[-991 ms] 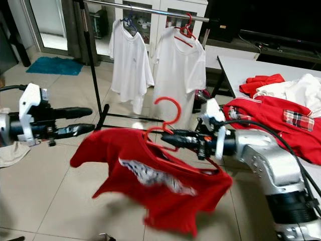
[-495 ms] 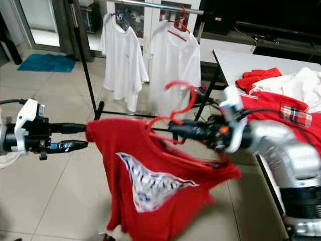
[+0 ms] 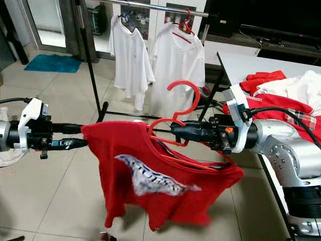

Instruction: Hang hanger

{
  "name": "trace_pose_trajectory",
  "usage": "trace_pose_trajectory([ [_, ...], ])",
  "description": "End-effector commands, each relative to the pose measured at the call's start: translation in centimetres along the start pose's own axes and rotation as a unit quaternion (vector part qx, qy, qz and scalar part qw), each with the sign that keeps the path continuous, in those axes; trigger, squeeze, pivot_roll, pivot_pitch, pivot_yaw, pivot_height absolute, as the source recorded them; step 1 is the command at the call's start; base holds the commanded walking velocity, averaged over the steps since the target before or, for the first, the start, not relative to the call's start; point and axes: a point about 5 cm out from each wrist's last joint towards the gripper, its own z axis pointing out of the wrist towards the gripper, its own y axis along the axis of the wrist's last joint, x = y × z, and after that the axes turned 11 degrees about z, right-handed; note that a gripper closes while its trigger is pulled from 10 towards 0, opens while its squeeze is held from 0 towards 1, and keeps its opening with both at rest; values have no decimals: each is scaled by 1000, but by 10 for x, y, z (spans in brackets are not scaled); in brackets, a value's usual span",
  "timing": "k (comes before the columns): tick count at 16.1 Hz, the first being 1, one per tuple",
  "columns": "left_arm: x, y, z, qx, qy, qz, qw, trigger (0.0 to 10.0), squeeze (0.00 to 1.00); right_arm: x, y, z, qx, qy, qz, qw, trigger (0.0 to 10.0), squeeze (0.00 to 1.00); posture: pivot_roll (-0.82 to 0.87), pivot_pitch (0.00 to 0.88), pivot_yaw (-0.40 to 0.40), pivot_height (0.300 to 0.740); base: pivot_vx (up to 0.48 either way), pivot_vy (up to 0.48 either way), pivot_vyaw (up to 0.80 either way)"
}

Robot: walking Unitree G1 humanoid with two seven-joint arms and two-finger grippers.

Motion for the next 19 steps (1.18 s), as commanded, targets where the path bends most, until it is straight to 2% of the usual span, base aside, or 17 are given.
trace_pose_trajectory([
  [1, 3, 5, 1, -11, -10, 7, 1000, 0, 0, 3, 8, -2, -4, 8, -15, 1000, 10000, 0, 33, 0, -37, 740, 0, 0, 0],
  [5, 2, 3, 5, -20, -24, -8, 999, 0, 0, 2, 10, -1, -6, 8, -17, 1000, 10000, 0, 29, 2, -37, 740, 0, 0, 0],
  [13, 5, -3, 6, -18, -13, -47, 999, 0, 0, 0, 14, -1, -7, 12, -19, 1000, 10000, 0, 26, 0, -46, 740, 0, 0, 0],
  [17, 5, -3, 6, -20, -9, -54, 998, 0, 0, 0, 15, -1, -10, 13, -21, 1000, 10000, 0, 26, 0, -44, 740, 0, 0, 0],
  [19, 9, -4, 7, -22, 12, -50, 998, 0, 0, -1, 15, 0, -12, 13, -22, 1000, 10000, 0, 26, 0, -42, 740, 0, 0, 0],
])
